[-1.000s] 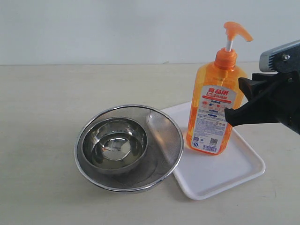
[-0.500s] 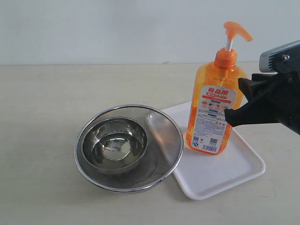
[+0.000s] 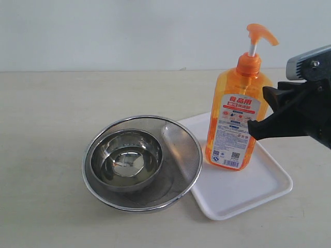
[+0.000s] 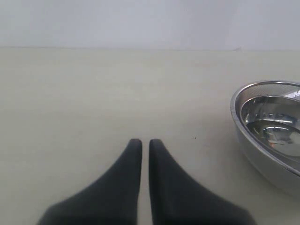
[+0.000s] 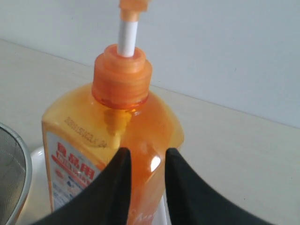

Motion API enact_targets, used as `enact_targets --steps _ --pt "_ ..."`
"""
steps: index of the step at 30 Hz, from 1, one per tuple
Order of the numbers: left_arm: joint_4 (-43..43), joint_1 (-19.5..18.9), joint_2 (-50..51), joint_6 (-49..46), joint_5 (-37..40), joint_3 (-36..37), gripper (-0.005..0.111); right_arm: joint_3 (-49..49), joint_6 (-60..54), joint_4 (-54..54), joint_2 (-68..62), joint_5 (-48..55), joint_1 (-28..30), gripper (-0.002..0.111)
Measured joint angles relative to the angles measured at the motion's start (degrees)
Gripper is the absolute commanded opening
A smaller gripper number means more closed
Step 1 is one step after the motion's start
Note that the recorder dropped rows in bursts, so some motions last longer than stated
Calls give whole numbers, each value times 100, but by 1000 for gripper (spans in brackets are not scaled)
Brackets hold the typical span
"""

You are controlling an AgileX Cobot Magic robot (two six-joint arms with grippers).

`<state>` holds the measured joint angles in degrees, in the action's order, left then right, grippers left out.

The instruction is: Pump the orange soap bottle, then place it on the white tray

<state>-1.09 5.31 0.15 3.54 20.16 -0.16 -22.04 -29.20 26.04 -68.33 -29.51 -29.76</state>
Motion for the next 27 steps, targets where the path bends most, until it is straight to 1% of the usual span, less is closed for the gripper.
enact_targets --steps 10,15,18,21,25,27 --pt "0 0 0 0 0 0 5 0 -29 -37 0 67 0 24" --pt "0 0 0 0 0 0 5 9 158 -37 14 135 0 24" --pt "0 0 0 0 0 0 5 -13 141 -4 175 313 35 24" --pt "0 0 0 0 0 0 5 -102 142 -4 489 703 298 24" --pt "0 0 0 0 0 0 5 -284 142 -138 962 1493 931 24" --pt "0 0 0 0 0 0 5 -332 291 -222 1085 1702 1110 24"
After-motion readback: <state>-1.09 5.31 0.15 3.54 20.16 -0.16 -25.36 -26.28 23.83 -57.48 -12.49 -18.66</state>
